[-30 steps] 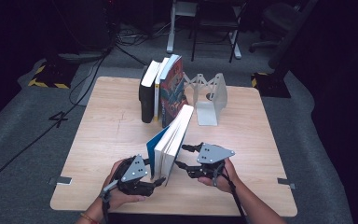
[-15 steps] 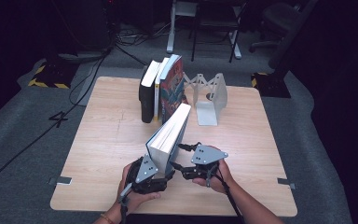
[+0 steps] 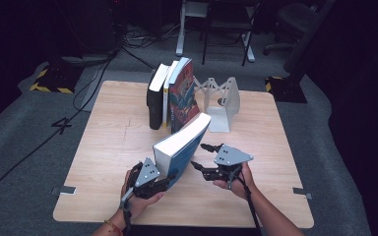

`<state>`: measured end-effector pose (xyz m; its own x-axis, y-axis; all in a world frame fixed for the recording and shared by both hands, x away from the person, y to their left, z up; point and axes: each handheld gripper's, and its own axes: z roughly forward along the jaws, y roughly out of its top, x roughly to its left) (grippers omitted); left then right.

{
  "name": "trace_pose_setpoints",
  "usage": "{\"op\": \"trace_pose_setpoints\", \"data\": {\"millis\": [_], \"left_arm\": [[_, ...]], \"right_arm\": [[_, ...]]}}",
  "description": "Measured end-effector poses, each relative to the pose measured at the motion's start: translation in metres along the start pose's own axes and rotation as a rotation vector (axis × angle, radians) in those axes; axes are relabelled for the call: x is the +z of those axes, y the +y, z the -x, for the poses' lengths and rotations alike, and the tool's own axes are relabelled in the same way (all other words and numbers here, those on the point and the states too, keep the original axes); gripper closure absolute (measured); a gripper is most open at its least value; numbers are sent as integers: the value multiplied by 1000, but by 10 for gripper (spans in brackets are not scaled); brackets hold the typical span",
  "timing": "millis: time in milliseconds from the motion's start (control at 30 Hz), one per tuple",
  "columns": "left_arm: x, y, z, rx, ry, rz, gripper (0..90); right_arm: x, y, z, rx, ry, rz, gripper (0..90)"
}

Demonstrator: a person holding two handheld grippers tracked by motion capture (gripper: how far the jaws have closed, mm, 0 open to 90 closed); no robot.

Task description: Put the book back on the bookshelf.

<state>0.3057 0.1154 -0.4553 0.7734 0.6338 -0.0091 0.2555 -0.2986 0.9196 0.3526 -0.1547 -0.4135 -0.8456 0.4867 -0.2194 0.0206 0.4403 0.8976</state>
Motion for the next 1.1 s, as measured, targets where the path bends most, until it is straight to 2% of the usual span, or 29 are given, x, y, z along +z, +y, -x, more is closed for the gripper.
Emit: {"op": "trace_pose_setpoints", "data": {"millis": [200,333,567,800,933,1000,1100], "left_arm": [[-1,-1,-8,10,-101,4,592],[-3,0,-8,30,-139,-8,592],[-7,-2,-8,20,-213,-13,591],[-5,-1,-6,20,-292,-13,591],[-1,0,-7,27,-355,-15,591],[1,1,-8,46,-386,-18,589],[2,2,-11,49,-402,-22,587]], "right_arm": [[-7,-8,14,19,-14,-22,356],[-10,-11,19,38,-14,-29,356],[-14,-15,19,26,2,-53,337],[-19,-18,21,27,70,-72,265],[-21,-22,25,25,135,-76,180],[-21,-23,26,23,171,-73,148],[-19,-23,26,18,207,-61,152]]}}
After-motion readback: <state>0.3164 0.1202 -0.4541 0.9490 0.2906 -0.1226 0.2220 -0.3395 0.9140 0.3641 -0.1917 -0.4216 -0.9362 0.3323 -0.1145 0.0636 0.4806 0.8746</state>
